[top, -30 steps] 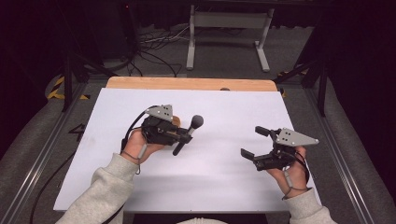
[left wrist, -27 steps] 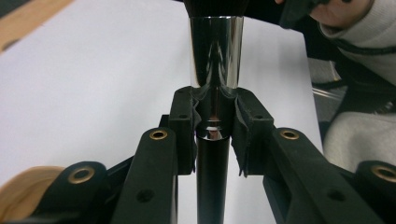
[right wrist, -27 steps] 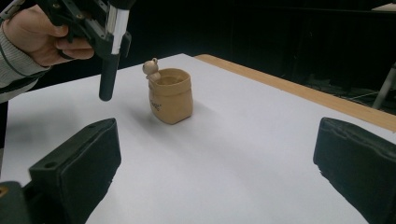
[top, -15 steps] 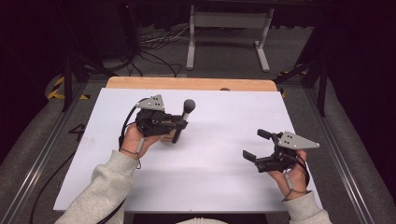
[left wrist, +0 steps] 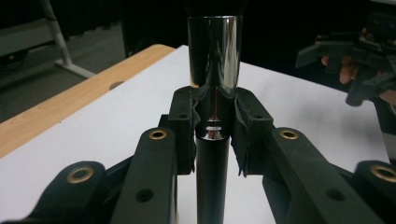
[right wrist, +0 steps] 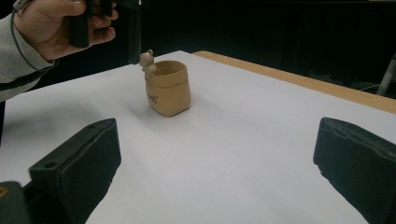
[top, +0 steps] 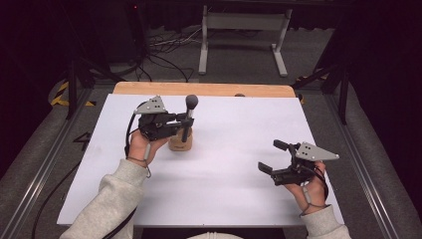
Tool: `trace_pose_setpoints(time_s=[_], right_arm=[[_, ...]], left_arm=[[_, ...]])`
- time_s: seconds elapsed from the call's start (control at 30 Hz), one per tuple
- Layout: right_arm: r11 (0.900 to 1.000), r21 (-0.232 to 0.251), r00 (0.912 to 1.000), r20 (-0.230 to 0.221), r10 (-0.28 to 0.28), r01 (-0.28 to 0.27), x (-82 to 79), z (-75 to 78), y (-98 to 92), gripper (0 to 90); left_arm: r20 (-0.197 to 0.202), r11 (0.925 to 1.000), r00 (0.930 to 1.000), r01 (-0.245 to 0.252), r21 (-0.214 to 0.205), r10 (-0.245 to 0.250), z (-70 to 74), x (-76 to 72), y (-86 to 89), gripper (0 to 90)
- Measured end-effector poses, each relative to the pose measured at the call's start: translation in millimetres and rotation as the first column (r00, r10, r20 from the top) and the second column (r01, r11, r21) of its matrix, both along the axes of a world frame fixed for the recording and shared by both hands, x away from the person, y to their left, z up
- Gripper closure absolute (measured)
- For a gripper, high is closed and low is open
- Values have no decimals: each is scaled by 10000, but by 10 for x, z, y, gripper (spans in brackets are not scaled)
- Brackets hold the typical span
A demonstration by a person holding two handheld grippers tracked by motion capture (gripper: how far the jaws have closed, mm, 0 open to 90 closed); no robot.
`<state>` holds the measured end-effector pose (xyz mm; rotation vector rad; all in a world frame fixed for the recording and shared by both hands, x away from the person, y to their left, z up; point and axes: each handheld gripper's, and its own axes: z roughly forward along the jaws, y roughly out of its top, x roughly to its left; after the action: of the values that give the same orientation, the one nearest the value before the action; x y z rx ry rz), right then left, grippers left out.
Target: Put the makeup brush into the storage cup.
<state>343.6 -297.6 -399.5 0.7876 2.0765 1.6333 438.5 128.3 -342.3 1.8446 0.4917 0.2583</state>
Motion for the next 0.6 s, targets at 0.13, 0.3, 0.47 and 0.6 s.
trace_pose_setpoints(time_s=[0.13, 0.3, 0.47, 0.6], right_arm=[[10000, -37, 10000, 44, 62, -62, -4, -1, 13, 11], [10000, 29, 10000, 34, 86, -87, -2, -7, 11, 11], [9999, 26, 9999, 39, 102, -102, -4, -9, 8, 10], [9999, 25, 9999, 36, 121, -121, -4, -13, 6, 10]], left_arm=[[42, 9982, 9987, -511, -303, 512, -36, 34, 19, 722], [47, 9927, 9946, -1030, -635, 1035, -77, 99, 35, 722], [203, 9861, 9887, -1462, -792, 1482, -92, 121, 29, 721], [86, 9776, 9812, -1915, -875, 1930, -120, 162, 45, 720]])
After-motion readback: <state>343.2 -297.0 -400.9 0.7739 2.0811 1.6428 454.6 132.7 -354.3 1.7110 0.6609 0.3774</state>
